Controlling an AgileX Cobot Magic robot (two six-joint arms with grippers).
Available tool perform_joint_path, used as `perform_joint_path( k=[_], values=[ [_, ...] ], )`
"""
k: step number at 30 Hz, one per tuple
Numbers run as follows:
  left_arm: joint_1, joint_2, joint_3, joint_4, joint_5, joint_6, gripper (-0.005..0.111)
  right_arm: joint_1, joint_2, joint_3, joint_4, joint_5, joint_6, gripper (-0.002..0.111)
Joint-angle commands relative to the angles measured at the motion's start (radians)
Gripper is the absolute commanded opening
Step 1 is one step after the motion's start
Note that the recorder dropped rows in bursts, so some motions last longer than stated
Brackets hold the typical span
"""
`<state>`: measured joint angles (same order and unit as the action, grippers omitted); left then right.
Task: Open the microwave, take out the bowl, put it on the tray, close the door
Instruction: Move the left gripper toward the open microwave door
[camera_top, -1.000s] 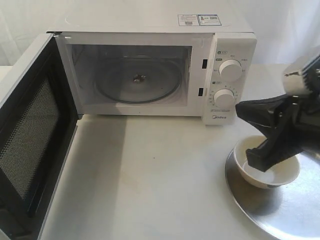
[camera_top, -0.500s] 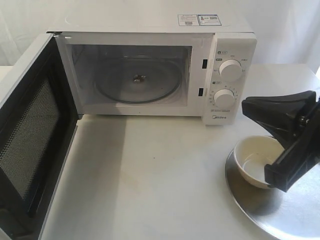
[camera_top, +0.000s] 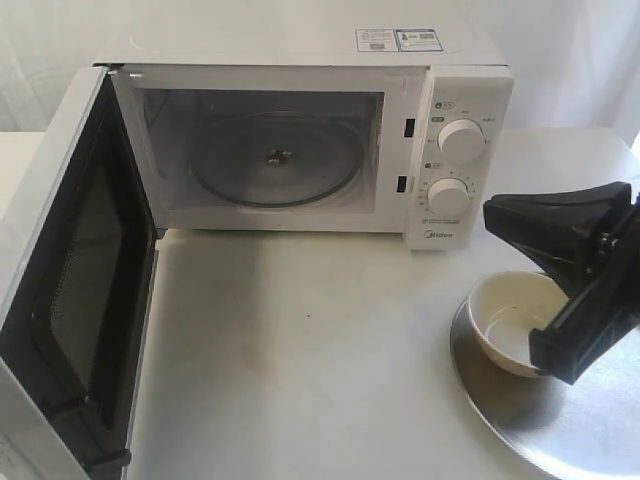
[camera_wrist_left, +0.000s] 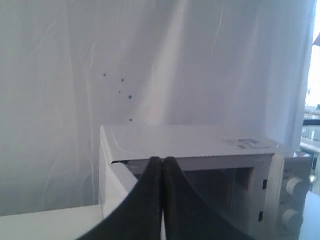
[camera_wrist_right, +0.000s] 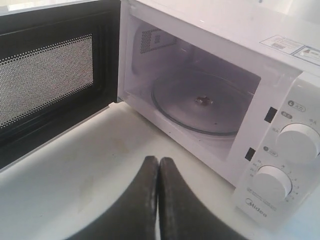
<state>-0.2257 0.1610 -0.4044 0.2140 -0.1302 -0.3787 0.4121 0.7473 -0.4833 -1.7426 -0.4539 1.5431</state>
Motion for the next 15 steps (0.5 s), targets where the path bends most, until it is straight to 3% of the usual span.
perform_joint_path(
  k=[1, 6, 12, 15],
  values=[
    [-0.004, 0.2, -0.086, -0.043, 0.155, 0.058, 0.0, -0.004, -0.006, 0.007, -0.002, -0.049, 0.005, 0.0],
    [-0.004, 0.453, -0.052, -0.043, 0.228, -0.006, 0.0, -0.004, -0.006, 0.007, -0.002, -0.096, 0.005, 0.0],
    [-0.011, 0.659, -0.024, -0.078, 0.075, -0.136, 0.0, -0.004, -0.006, 0.007, -0.002, -0.103, 0.005, 0.0],
    [-0.047, 0.702, -0.024, -0.061, -0.051, -0.209, 0.0, -0.004, -0.006, 0.007, -0.002, -0.103, 0.005, 0.0]
  ],
)
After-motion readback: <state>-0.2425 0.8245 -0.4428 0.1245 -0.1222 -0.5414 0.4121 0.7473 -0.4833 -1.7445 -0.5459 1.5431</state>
